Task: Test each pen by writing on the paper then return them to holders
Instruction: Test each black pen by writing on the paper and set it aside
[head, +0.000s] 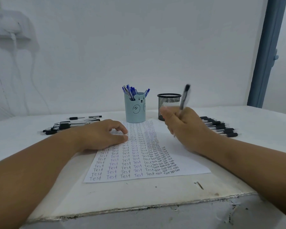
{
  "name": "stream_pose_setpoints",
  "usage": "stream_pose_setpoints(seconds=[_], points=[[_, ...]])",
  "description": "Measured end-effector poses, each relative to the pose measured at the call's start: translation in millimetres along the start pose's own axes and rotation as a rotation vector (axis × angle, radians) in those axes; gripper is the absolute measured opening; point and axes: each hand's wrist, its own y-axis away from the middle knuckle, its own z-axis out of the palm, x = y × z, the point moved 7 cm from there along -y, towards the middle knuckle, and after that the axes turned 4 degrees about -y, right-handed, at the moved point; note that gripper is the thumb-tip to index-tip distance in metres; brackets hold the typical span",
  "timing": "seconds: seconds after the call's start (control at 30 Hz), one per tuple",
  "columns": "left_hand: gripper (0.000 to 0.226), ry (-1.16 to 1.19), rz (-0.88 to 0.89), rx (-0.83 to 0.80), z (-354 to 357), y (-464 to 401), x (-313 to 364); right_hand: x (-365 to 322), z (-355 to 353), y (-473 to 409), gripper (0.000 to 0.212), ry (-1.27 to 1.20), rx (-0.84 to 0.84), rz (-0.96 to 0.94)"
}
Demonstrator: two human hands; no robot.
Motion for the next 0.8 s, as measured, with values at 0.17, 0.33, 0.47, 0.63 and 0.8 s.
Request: stream_pose_setpoints(seconds=[0.17,0.33,0.47,0.63,0.8], points=[[0.033,-0.006,0.006,-0.013,0.1,0.4,-0.3,-15.5,-6.5,1.6,0.037,0.065,0.007,-0.106],[0.032,-0.001,0.008,-0.015,0.6,-0.4,-1.2,-23.9,-5.4,1.3,0.029,0.454,0.031,-0.287],[0.032,-0.003,0.006,-0.010,0.5,0.0,-1.1,-21.5,3.0,-0.6,0.014,0.461,-0.040,-0.331],[0.032,-0.009,0.009,-0.011,0.1,-1.0,-2.2,-17.0,-1.9,-1.0,0.007,0.415,-0.004,-0.279],[0.031,0.006,0.011,-0.005,0.4,-2.1,-4.8,-11.0,-14.5,-8.7,0.017,0.412,0.035,-0.233]])
